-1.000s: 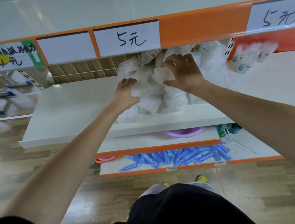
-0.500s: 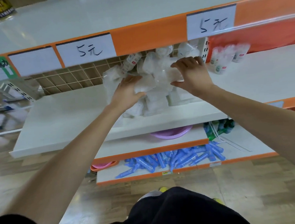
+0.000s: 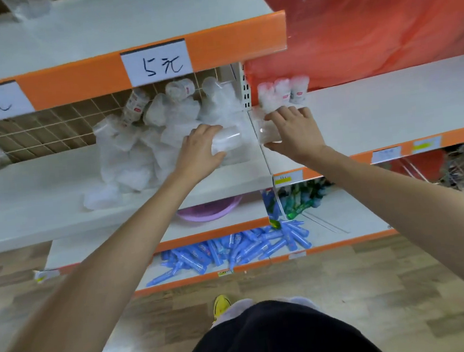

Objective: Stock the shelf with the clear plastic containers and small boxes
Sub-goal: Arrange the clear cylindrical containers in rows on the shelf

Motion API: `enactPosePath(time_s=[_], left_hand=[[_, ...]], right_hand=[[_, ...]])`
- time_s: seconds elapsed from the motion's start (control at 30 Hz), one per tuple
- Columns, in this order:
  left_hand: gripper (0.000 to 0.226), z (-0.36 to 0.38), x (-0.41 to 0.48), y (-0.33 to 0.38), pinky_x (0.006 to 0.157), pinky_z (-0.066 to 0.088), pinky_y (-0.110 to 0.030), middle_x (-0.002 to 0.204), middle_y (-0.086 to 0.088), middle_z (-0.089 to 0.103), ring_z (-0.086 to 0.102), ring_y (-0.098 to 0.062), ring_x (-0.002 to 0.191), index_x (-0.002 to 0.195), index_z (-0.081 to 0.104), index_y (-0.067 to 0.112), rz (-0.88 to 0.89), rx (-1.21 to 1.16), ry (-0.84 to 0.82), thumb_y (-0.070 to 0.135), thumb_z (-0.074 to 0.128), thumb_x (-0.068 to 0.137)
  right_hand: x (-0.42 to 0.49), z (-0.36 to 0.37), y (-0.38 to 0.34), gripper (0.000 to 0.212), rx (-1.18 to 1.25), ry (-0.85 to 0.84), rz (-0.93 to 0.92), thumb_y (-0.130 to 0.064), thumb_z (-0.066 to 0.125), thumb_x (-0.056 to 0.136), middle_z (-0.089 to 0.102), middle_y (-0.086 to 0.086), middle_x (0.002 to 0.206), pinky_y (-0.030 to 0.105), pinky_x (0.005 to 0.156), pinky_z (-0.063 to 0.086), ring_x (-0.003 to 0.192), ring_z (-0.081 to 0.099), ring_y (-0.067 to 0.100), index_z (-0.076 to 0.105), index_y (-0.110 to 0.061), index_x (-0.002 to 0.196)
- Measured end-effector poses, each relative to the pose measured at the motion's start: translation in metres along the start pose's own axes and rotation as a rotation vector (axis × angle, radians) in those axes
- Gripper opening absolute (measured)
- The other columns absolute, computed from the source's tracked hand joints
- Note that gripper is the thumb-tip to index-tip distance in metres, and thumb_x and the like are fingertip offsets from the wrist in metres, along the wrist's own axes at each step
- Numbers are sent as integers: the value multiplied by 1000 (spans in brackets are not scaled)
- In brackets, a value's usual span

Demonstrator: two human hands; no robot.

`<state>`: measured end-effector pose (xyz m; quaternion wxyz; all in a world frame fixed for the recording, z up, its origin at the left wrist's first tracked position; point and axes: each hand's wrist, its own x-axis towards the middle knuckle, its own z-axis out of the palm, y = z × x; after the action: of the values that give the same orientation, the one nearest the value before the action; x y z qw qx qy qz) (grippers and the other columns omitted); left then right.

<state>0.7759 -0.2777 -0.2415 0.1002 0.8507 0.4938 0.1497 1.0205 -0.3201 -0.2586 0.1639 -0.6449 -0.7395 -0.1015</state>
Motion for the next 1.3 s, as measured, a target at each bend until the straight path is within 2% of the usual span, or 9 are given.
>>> enactPosePath(time_s=[0.3, 0.4, 0.7, 1.0, 1.3], left_hand=[[58, 42, 20, 91, 96, 30, -31, 134, -7, 50, 47, -28, 119, 139, 49, 18, -14, -43, -61, 24, 67, 85], [58, 57, 37, 107, 98, 30, -31, 134, -7, 50, 46, -28, 120, 140, 48, 18, -9, -52, -105, 24, 67, 85], [59, 106, 106, 125, 101, 35, -37, 133, -9, 52, 48, -30, 120, 139, 49, 15, 80, -79, -174, 24, 70, 85], [54, 140, 160, 144, 94, 41, -40, 123, -13, 57, 53, -33, 111, 131, 55, 11, 102, -173, -210, 18, 74, 81], [56, 154, 167, 155, 96, 40, -36, 127, -10, 55, 52, -29, 115, 133, 53, 11, -23, -185, -186, 16, 74, 82]], right_hand=[[-42, -2, 92, 54, 6, -57, 90, -37, 78, 76, 63, 12, 112, 45, 88, 37, 100, 58, 36, 61, -9, 120], [-45, 3, 115, 54, 16, -77, 137, -37, 76, 79, 62, 12, 114, 45, 90, 35, 102, 58, 35, 60, -9, 121], [-36, 24, 185, 55, -29, -193, 265, -42, 71, 83, 61, 9, 120, 44, 95, 32, 111, 55, 33, 57, -12, 127], [-10, 42, 258, 56, -72, -227, 381, -46, 67, 86, 58, 10, 124, 43, 95, 30, 115, 53, 32, 53, -11, 129], [13, 60, 306, 56, -96, -307, 325, -49, 56, 93, 55, 10, 128, 43, 97, 31, 117, 52, 31, 49, -11, 134]])
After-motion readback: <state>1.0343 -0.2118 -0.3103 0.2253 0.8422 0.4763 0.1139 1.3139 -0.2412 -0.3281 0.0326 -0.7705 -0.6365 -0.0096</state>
